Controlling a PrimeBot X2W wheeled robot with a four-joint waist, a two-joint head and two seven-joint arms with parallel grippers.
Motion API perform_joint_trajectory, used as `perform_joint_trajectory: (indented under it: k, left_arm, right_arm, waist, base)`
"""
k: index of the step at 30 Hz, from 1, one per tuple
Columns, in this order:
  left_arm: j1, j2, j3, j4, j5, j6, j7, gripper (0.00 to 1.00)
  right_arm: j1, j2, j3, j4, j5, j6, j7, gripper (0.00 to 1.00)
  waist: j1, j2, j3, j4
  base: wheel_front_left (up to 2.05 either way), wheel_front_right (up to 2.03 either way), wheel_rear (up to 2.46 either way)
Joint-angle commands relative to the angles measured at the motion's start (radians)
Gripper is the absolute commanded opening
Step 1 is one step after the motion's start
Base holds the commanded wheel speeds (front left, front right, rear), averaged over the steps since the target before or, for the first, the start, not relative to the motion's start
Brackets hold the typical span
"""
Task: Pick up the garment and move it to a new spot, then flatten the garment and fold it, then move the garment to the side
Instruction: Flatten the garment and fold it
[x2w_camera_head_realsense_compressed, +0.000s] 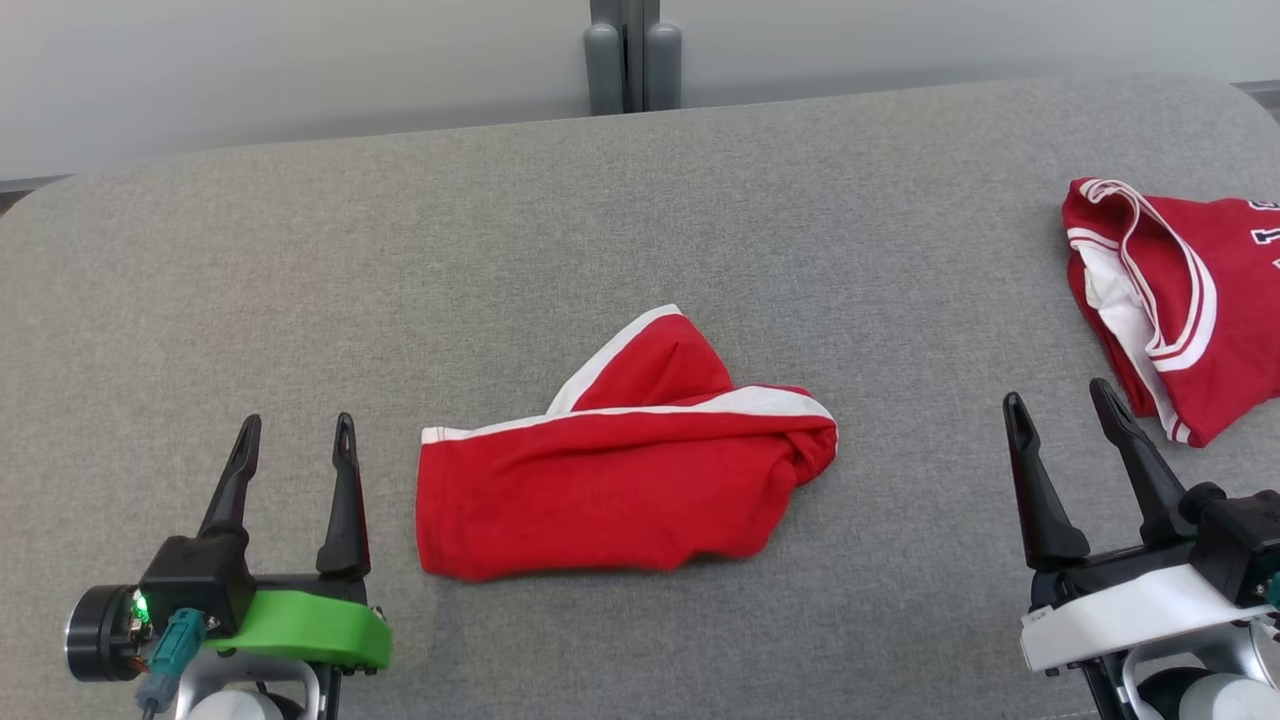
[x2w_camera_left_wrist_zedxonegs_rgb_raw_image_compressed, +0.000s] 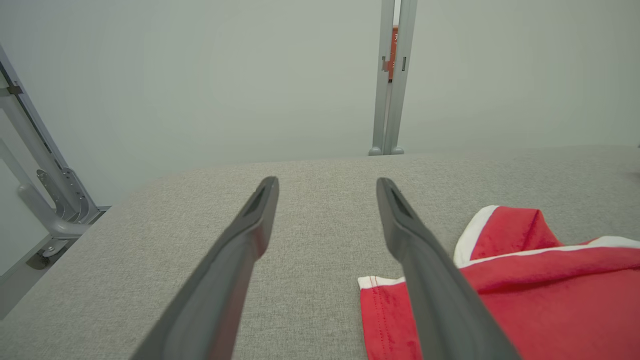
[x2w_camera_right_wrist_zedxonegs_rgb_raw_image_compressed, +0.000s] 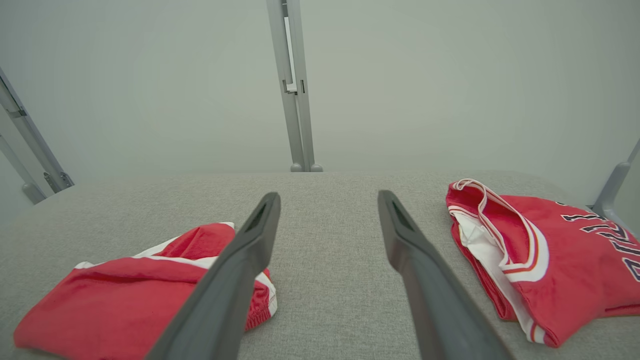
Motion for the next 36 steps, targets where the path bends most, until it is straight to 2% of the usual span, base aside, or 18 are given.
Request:
perform_joint_trajectory:
  k: [1, 5, 7, 9, 13, 20, 21, 22, 23, 24, 29, 36]
  left_arm:
    - [0.008, 0.008, -0.001, -0.005, 0.007, 0.004, 0.001, 1.0]
    - [-0.031, 0.021, -0.007, -0.011, 0.014, -0.005, 0.025, 1.0]
    - [-0.075, 0.026, -0.022, -0.008, 0.01, -0.027, 0.059, 1.0]
    - [-0.158, 0.031, -0.052, 0.037, -0.019, -0.08, 0.155, 1.0]
    - [-0.26, 0.02, -0.09, 0.148, -0.065, -0.149, 0.284, 1.0]
    - [-0.357, 0.0, -0.124, 0.369, -0.122, -0.237, 0.388, 1.0]
    - [-0.367, -0.002, -0.129, 0.395, -0.123, -0.247, 0.391, 0.96]
    - [-0.378, -0.001, -0.136, 0.422, -0.123, -0.258, 0.4, 0.66]
    - [-0.382, -0.002, -0.143, 0.443, -0.127, -0.27, 0.411, 0.45]
    - [-0.386, -0.002, -0.149, 0.464, -0.127, -0.276, 0.418, 0.0]
    - [-0.393, -0.005, -0.175, 0.513, -0.12, -0.296, 0.435, 0.0]
    - [-0.42, -0.022, -0.186, 0.507, -0.107, -0.287, 0.397, 0.0]
  right_arm:
    - [0.003, 0.001, -0.001, 0.0, -0.004, -0.001, -0.004, 1.0]
    - [-0.009, 0.003, 0.0, -0.004, -0.003, -0.001, -0.005, 1.0]
    - [-0.017, 0.003, -0.001, -0.006, -0.002, -0.001, -0.003, 1.0]
    - [-0.033, -0.001, 0.004, -0.01, -0.004, -0.001, -0.003, 1.0]
    - [-0.052, -0.001, 0.014, -0.004, -0.002, -0.001, -0.011, 1.0]
    - [-0.078, 0.004, 0.032, 0.031, 0.006, -0.001, -0.029, 1.0]
    - [-0.081, 0.004, 0.031, 0.035, 0.007, -0.001, -0.031, 1.0]
    - [-0.085, 0.004, 0.03, 0.039, 0.008, -0.001, -0.034, 1.0]
    - [-0.087, 0.003, 0.03, 0.043, 0.008, -0.001, -0.033, 1.0]
    - [-0.088, 0.0, 0.031, 0.048, 0.007, -0.001, -0.035, 1.0]
    - [-0.096, -0.024, 0.058, 0.078, 0.016, -0.001, -0.023, 1.0]
    - [-0.156, -0.086, 0.173, 0.174, 0.065, -0.001, -0.019, 1.0]
  waist:
    - [0.0, 0.0, 0.003, 0.002]
    - [0.0, 0.0, 0.022, 0.002]
    - [0.0, 0.0, 0.042, 0.004]
    - [0.0, 0.0, 0.086, 0.001]
    - [0.0, 0.0, 0.132, -0.013]
    - [0.0, 0.0, 0.18, -0.042]
    - [0.0, 0.0, 0.185, -0.045]
    - [0.0, 0.0, 0.191, -0.047]
    - [0.0, 0.0, 0.194, -0.049]
    - [0.0, 0.0, 0.196, -0.051]
    - [0.0, 0.0, 0.204, -0.053]
    - [0.0, 0.0, 0.237, -0.01]
  base:
    - [0.0, 0.0, 0.0]
    - [0.0, 0.0, 0.0]
    - [0.0, 0.0, 0.0]
    - [0.0, 0.0, 0.0]
    - [0.0, 0.0, 0.0]
    - [0.0, 0.0, 0.0]
    - [0.0, 0.0, 0.0]
    - [0.0, 0.0, 0.0]
    - [0.0, 0.0, 0.0]
    - [0.0, 0.0, 0.0]
    - [0.0, 0.0, 0.0]
    - [0.0, 0.0, 0.0]
